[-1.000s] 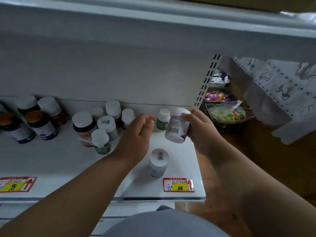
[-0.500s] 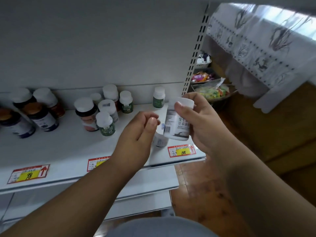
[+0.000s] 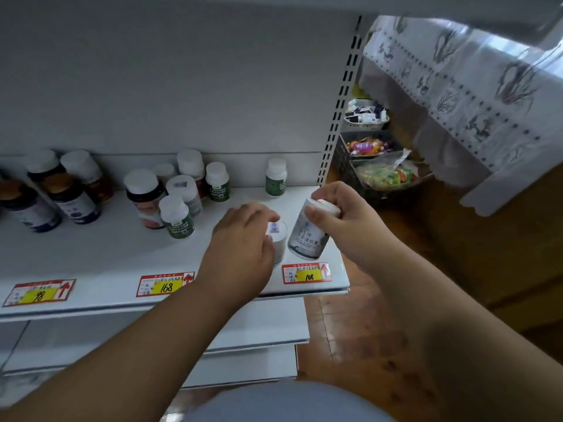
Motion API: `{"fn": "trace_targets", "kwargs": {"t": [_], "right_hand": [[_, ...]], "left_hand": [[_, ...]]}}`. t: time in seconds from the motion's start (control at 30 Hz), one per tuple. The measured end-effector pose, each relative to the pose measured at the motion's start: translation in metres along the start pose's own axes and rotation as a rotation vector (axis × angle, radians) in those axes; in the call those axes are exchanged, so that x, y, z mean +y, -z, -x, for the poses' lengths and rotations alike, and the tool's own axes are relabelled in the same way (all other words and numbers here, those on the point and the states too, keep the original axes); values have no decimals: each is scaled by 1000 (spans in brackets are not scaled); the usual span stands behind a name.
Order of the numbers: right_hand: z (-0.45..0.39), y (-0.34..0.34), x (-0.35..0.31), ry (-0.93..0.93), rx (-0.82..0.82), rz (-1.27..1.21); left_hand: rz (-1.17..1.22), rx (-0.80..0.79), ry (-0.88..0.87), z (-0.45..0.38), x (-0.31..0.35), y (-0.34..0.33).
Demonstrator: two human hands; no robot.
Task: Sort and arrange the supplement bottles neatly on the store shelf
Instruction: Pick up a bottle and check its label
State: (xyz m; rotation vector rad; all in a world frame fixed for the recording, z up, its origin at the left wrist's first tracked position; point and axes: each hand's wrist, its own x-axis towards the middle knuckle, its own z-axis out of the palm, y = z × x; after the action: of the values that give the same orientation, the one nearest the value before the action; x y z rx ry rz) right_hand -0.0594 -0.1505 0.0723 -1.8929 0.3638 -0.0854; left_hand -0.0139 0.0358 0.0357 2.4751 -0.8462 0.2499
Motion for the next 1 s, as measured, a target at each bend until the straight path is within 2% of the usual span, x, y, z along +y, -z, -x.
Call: {"fn": "trace_targets", "kwargs": {"t": [0.13, 0.27, 0.43, 0.7, 0.77, 0.83, 0.93, 1.0], "right_hand": [[-21, 1, 23, 39, -57, 227], [-37, -3, 38, 180, -125, 472], [-39, -7, 44, 258, -210, 545], [-38, -5, 46, 281, -234, 541], [-39, -7, 43, 242, -213, 461], [-49, -10, 35, 243, -122, 417], [-85, -16, 14, 286, 25, 470], [-114, -24, 0, 277, 42, 561]], "left_hand": [[-207, -87, -34, 3, -11, -23], [-265, -156, -100, 8, -13, -39], [-222, -149, -56, 15, -13, -48], [-187, -152, -60, 14, -12, -49], [-173, -142, -61, 14, -11, -46], [-163, -106, -60, 13, -11, -41], [-132, -48, -40, 3, -16, -32], [-86, -27, -13, -4, -20, -26]]}}
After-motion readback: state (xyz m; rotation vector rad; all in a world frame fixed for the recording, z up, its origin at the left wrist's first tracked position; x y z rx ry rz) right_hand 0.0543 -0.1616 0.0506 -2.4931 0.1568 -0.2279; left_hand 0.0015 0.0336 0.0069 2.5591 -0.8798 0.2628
